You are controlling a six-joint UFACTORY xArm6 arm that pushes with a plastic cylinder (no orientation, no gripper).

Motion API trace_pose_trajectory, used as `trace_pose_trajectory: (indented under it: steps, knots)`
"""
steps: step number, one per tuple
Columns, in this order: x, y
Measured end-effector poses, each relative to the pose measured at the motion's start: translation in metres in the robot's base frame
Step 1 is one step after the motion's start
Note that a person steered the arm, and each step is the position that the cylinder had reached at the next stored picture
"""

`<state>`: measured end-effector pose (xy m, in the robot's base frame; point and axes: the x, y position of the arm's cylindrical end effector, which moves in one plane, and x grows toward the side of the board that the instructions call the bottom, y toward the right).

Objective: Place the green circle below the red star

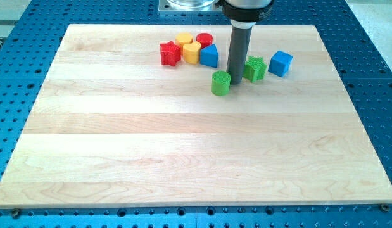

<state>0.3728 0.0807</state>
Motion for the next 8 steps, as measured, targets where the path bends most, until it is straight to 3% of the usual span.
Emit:
trace_pose_trajectory:
  steps: [1,2,3,5,7,8]
  knots:
    - [0.013,0.009]
    - [0.056,0.011]
    - [0.057,0.005]
    - [-0.009,-0.02]
    - [0.006,-0.01]
    - [0.006,-0.057]
